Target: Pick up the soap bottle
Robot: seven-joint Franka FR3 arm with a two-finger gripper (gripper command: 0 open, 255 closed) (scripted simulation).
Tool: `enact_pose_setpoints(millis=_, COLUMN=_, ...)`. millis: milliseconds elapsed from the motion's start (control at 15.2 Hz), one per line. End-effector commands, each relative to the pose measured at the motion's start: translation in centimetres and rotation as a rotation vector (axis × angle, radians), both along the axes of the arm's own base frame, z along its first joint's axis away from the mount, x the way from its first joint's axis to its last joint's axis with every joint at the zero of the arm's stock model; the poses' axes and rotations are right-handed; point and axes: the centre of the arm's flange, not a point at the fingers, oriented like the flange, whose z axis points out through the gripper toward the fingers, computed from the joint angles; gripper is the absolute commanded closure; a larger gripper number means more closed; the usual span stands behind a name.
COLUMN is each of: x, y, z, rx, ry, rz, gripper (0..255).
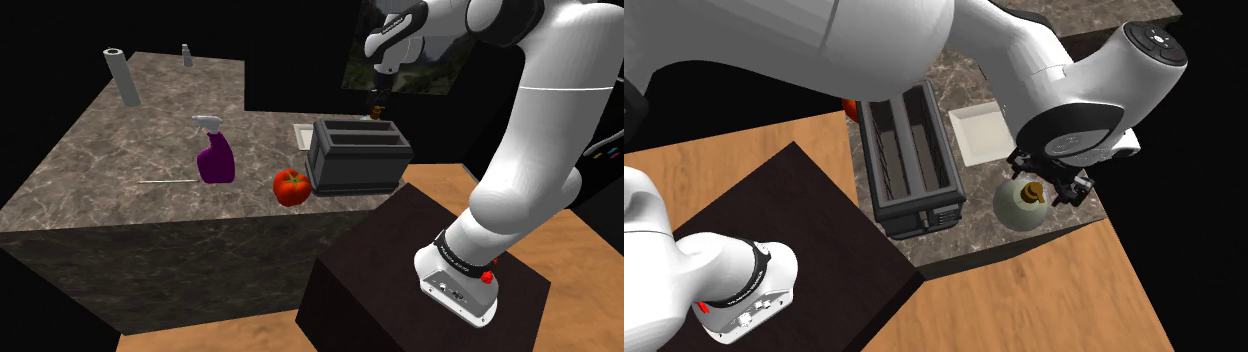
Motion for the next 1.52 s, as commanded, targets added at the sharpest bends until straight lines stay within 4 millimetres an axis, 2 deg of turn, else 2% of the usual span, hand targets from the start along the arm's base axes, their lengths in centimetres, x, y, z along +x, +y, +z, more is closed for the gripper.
enact_pose_setpoints(millis=0, x=0.0, y=0.0, z=-1.0, rx=0.0, ry=0.0, rz=0.0, gripper=0)
enact_pose_setpoints(millis=132, x=0.0, y=0.0, z=-1.3, rx=0.0, ry=0.0, rz=0.0, gripper=0)
enact_pose_setpoints(millis=198, x=0.1, y=0.0, z=-1.4, rx=0.0, ry=0.0, rz=0.0, gripper=255)
enact_pose_setpoints(millis=792, x=0.0, y=0.0, z=-1.3, rx=0.0, ry=0.0, rz=0.0, gripper=255)
enact_pose_setpoints(millis=1452, x=0.0, y=0.0, z=3.9, rx=0.0, ry=0.0, rz=0.0, gripper=255)
